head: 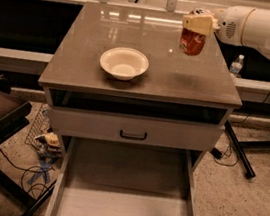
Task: Pick coke can from middle drawer and place on counter
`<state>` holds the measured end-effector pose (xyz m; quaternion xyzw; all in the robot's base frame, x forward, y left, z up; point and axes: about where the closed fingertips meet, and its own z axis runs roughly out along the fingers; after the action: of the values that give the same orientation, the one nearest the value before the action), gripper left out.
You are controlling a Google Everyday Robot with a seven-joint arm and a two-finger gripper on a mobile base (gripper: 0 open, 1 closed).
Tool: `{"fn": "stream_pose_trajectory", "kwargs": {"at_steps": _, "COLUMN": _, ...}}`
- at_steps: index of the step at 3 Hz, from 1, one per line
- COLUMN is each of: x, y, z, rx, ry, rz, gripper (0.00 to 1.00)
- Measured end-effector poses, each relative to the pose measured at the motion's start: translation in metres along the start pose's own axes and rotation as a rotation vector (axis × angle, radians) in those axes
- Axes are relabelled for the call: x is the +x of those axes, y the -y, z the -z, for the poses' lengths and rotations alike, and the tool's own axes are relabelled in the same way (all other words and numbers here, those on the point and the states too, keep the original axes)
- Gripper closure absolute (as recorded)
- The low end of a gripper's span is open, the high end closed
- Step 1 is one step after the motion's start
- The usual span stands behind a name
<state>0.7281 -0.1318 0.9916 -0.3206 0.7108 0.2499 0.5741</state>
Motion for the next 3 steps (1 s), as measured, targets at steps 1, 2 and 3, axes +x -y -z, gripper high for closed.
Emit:
{"fn": "stream_pose_trajectory", "kwargs": {"at_steps": 1, "x": -0.009, "y": 0.029, "z": -0.029, "rx": 0.078, "ry": -0.016, "rz": -0.042, "gripper": 1.00}}
{"fn": "stream_pose_trajectory", "kwargs": {"at_steps": 2, "x": -0.005, "y": 0.076, "z": -0.076, "rx": 0.199, "ry": -0.084, "rz": -0.099, "gripper": 1.00}}
{"fn": "stream_pose_trajectory", "kwargs": {"at_steps": 3, "x": 0.011, "y": 0.106, "z": -0.101, "rx": 0.274, "ry": -0.136, "rz": -0.147, "gripper": 1.00}}
